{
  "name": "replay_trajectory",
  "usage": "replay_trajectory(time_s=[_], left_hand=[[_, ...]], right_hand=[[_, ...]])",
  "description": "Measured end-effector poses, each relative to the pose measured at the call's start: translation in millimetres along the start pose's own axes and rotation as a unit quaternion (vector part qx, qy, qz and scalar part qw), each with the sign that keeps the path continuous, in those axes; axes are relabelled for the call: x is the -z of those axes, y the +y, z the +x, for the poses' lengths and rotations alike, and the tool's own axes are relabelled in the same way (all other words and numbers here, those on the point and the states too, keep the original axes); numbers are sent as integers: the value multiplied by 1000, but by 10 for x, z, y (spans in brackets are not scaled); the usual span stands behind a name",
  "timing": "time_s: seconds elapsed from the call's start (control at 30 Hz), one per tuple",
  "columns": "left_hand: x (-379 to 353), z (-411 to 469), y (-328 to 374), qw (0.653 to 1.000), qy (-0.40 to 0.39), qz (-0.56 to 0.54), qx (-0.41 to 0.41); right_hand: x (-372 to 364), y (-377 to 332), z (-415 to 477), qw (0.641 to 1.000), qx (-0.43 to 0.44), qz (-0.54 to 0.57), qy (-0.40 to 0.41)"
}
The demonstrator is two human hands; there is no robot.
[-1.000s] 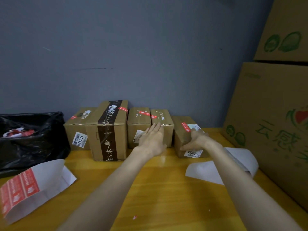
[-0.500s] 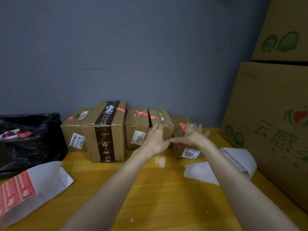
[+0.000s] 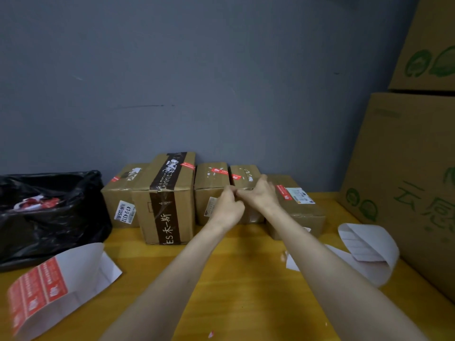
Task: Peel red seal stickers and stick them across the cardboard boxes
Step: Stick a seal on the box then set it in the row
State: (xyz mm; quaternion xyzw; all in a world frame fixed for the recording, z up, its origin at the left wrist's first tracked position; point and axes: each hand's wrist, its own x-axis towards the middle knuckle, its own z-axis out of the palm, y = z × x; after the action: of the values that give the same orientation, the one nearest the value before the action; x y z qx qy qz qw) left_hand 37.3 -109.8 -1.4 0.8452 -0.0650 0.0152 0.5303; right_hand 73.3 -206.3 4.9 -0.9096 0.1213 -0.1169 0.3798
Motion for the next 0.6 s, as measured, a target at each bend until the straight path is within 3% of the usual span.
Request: replay_trajectory(time_s=[0.23,0.6], left_hand=[[151,-58,-83,1000,21,-22,-3],[387,-276,-165,999,28,-29,-12]], right_hand=[[-54,-102,-105,997,-7,-6,70],[540,-304,-354,975,67,152,148]])
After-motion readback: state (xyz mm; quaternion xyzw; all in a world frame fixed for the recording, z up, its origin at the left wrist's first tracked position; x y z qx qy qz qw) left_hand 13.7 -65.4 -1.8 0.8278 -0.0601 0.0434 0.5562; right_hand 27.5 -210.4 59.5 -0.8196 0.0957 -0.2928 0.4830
